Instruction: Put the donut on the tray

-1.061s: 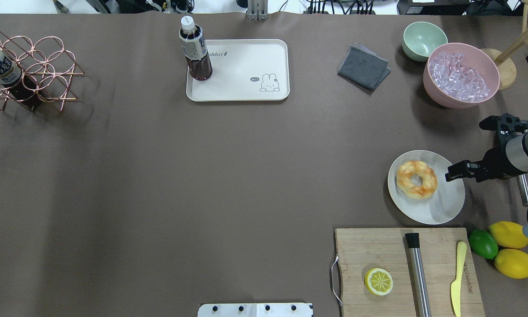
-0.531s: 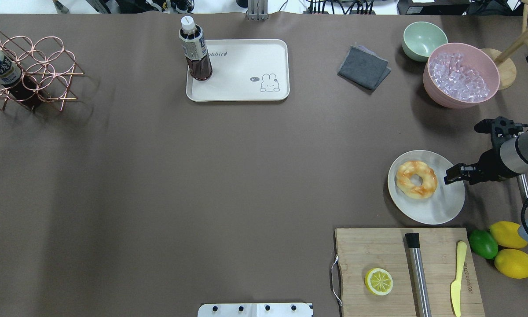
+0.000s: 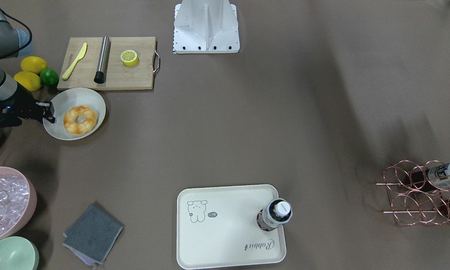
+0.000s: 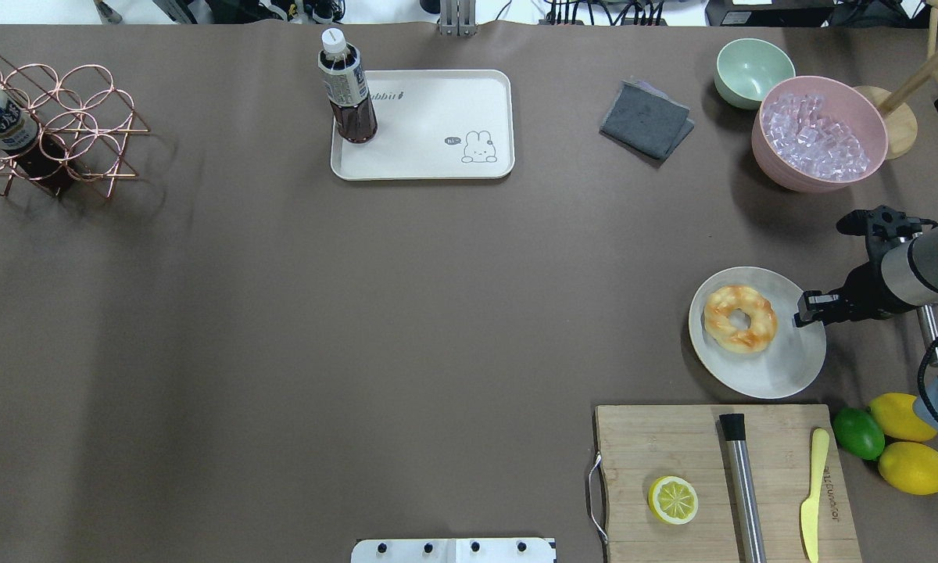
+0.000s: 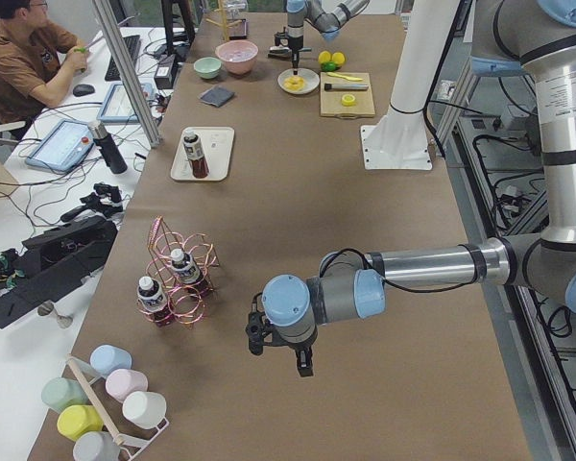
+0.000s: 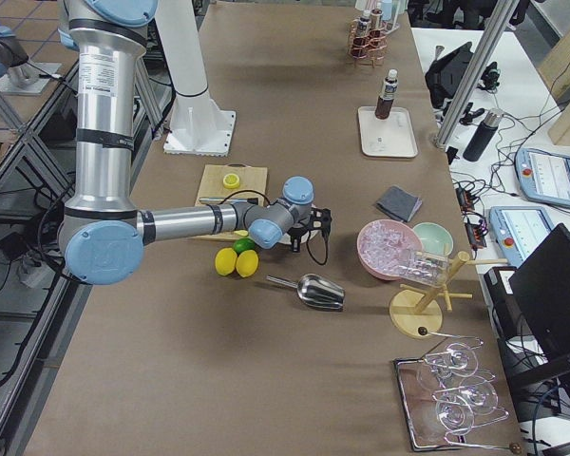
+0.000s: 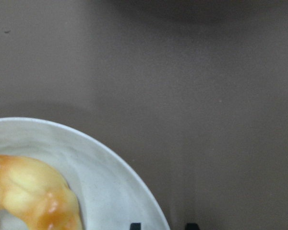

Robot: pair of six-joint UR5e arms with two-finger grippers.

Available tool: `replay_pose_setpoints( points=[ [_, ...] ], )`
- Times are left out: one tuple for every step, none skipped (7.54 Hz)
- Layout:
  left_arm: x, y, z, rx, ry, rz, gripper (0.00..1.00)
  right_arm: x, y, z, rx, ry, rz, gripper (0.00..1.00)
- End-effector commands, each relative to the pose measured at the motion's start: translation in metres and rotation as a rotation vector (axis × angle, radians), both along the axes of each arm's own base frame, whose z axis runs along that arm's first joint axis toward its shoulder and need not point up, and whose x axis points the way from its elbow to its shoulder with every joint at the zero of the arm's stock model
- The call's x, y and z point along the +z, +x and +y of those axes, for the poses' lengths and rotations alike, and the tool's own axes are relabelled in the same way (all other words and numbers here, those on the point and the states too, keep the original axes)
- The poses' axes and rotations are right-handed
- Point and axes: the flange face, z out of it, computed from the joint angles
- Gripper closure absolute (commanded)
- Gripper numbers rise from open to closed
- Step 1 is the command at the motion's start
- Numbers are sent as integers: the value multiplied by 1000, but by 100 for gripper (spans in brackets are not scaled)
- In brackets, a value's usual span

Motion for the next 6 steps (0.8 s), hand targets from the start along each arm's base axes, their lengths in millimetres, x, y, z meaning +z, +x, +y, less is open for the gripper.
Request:
replay_pose_setpoints(
  points=[
    [0,0,0,0,1,0,2,-2,0,0,-5,3,-4,100],
    [0,0,0,0,1,0,2,-13,-2,-1,-2,10,-21,100],
    [-2,0,-1,0,4,0,2,-31,-6,-5,-6,14,-55,100],
    [-5,-1,0,-3,10,0,2,-57,-7,-12,28,-5,-100,100],
    [-12,-2,2,-8,20,-1,2,-96,-21,-29,112,-67,-155,100],
    [-12,-2,7,-9,17,-1,2,-127,-37,-46,179,-131,-197,100]
  ],
)
